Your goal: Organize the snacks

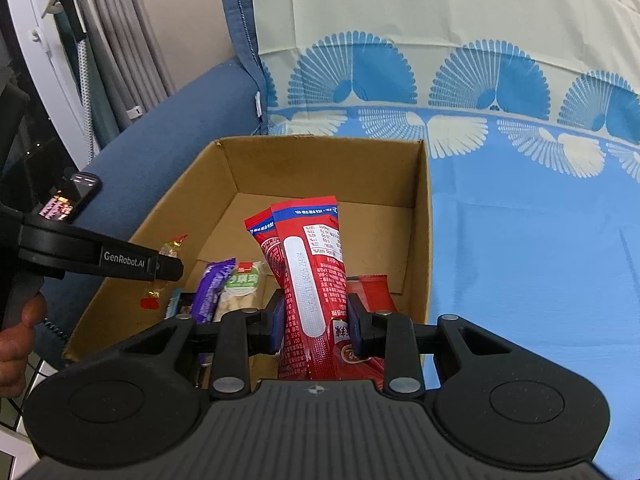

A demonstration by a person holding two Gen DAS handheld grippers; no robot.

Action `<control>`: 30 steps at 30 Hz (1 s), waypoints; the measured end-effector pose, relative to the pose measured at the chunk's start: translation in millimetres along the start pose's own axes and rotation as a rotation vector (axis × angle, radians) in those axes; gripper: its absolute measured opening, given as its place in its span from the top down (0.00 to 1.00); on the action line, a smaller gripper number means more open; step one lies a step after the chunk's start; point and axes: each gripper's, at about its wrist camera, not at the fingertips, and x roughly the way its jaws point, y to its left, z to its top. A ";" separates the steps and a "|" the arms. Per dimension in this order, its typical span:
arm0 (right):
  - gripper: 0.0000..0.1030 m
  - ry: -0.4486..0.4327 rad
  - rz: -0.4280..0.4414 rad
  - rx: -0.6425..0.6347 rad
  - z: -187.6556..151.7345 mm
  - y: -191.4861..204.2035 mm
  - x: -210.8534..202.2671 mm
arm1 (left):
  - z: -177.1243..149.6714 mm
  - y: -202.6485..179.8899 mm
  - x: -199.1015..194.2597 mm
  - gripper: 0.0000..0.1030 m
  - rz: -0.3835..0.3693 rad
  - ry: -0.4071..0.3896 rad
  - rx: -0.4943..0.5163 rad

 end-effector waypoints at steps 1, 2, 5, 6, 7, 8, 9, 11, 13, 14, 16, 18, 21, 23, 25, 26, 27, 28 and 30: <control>0.69 0.003 0.001 0.001 0.3 -1.4 2.8 | 0.9 0.2 3.4 0.82 0.001 0.005 0.002; 0.69 0.005 0.001 0.002 0.8 -2.2 5.6 | 0.5 -0.6 5.1 0.82 0.002 0.008 0.002; 0.69 0.012 0.000 0.011 3.4 -5.0 13.0 | 1.9 -2.1 13.1 0.82 0.008 0.017 0.010; 0.68 0.012 -0.001 0.016 4.5 -5.8 14.9 | 2.4 -2.5 15.5 0.82 0.012 0.019 0.014; 0.68 0.013 -0.001 0.020 5.8 -7.0 16.9 | 2.7 -3.3 17.3 0.82 0.016 0.021 0.017; 0.68 0.011 -0.001 0.022 6.5 -7.1 18.7 | 3.1 -3.4 19.3 0.82 0.019 0.023 0.019; 0.68 0.009 -0.002 0.022 7.5 -7.1 20.5 | 4.1 -3.5 21.8 0.82 0.023 0.025 0.021; 0.67 0.004 0.001 0.023 9.6 -6.7 24.2 | 6.9 -2.8 26.7 0.82 0.025 0.023 0.020; 0.61 0.000 0.020 0.047 13.5 -8.5 27.4 | 9.1 -0.2 28.8 0.36 0.006 0.011 0.016; 0.55 -0.001 0.028 0.064 15.7 -9.9 28.4 | 10.7 1.1 29.1 0.17 0.004 0.014 0.011; 0.21 -0.005 0.035 0.088 17.3 -12.1 27.3 | 10.3 4.1 22.4 0.00 0.011 -0.028 -0.006; 0.16 -0.009 0.018 0.083 14.9 -10.6 24.1 | 6.3 4.8 14.6 0.00 0.018 -0.040 0.005; 0.12 0.021 0.003 0.067 6.2 -7.6 18.9 | -4.1 5.5 9.2 0.00 0.023 -0.001 0.013; 0.10 0.030 -0.002 0.073 -1.7 -5.9 10.8 | -17.0 5.9 1.1 0.00 0.032 0.016 0.012; 0.09 0.040 -0.003 0.081 -9.6 -3.7 -0.5 | -29.4 6.2 -7.0 0.00 0.036 0.031 0.012; 0.09 0.040 -0.005 0.080 -13.8 -1.9 -7.5 | -35.1 6.5 -13.2 0.00 0.037 0.037 0.009; 0.07 0.039 -0.005 0.075 -17.6 -0.4 -13.9 | -41.7 6.8 -20.3 0.00 0.037 0.039 0.004; 0.07 0.036 -0.006 0.067 -21.7 4.0 -22.1 | -47.4 7.0 -26.8 0.00 0.037 0.038 0.001; 0.06 0.022 -0.018 0.048 -29.9 13.2 -39.5 | -58.5 5.5 -43.3 0.00 0.043 0.028 -0.004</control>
